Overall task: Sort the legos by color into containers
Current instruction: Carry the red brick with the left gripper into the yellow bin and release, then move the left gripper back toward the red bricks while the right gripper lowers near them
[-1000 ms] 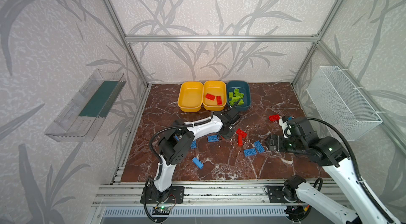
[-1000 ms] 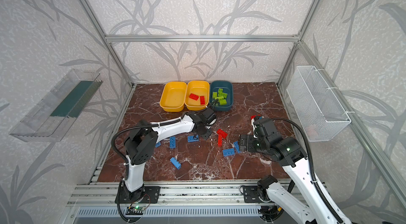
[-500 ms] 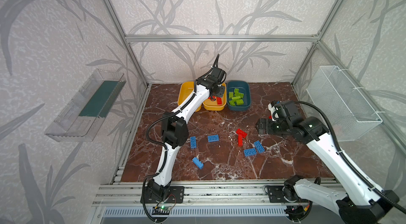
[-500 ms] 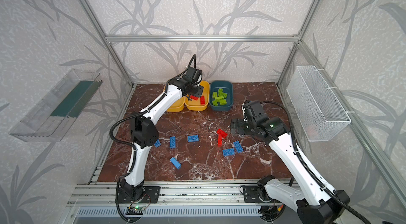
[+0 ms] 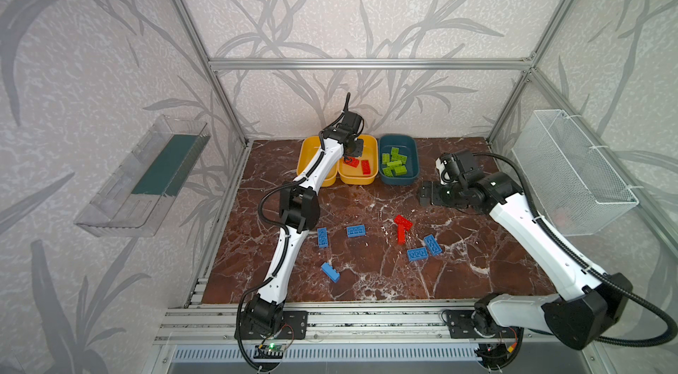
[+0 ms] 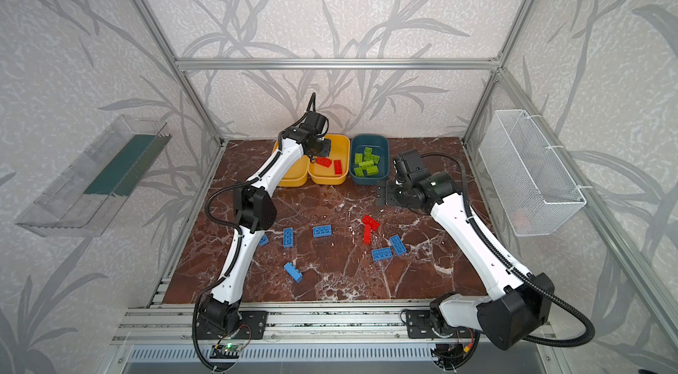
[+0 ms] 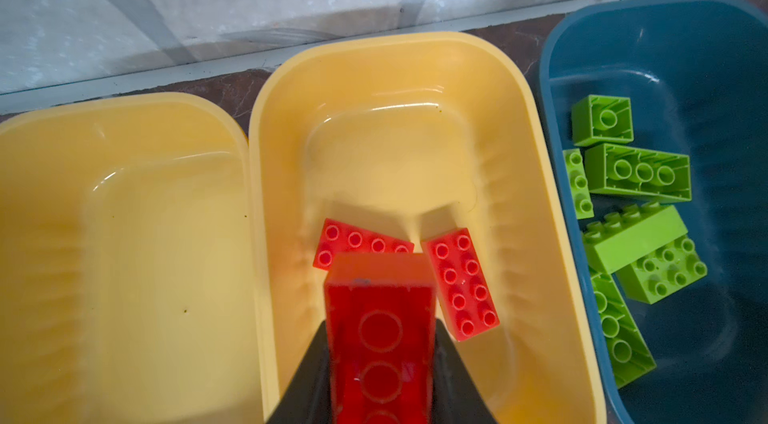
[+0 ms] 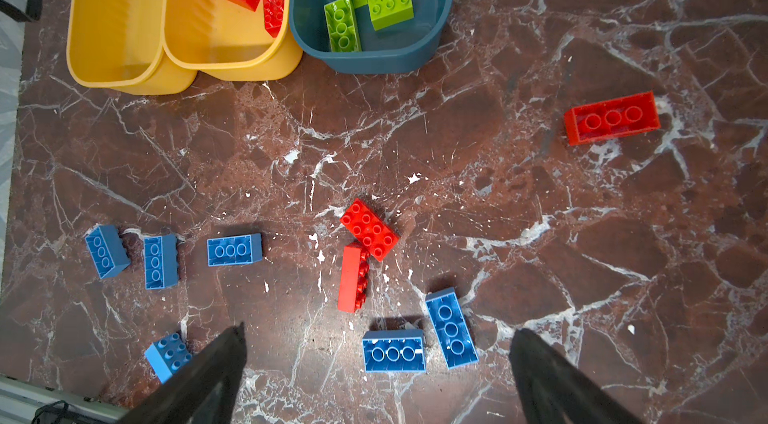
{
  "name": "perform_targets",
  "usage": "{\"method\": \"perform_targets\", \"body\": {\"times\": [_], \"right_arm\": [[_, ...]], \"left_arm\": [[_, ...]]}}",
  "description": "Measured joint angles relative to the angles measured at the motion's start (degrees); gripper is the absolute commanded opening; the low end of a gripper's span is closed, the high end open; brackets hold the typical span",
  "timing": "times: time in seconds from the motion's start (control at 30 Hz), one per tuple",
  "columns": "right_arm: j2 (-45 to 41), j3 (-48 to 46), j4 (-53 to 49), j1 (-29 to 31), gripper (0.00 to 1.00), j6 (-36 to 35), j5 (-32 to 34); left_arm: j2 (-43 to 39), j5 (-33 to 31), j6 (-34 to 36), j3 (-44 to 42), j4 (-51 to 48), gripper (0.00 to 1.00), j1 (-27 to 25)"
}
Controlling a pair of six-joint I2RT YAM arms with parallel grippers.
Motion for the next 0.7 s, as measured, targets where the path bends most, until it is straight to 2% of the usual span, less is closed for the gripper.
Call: {"method": "perform_targets", "body": {"times": [0.07, 0.13, 0.57, 0.7], "right_arm": [[1.88, 1.40, 0.04, 0.00, 0.99, -0.02, -0.02], [3.19, 2.49, 0.00, 0.00, 0.99, -0.04, -0.04], [4.07, 2.78, 0.15, -0.04, 0.99, 0.20, -0.55], [1.51, -1.01, 0.20, -0.04, 1.00, 0.66, -1.03]], "left_arm": [[0.11, 0.55, -0.90, 0.09, 0.96, 0.75, 0.11], [0.37, 1.18, -1.62, 0.20, 1.92, 0.87, 0.11], [0.70, 8.20, -5.57, -0.22, 3.50, 0.89, -0.11], [-3.41, 8.66, -6.51, -6.29, 3.80, 0.89, -0.70]]}}
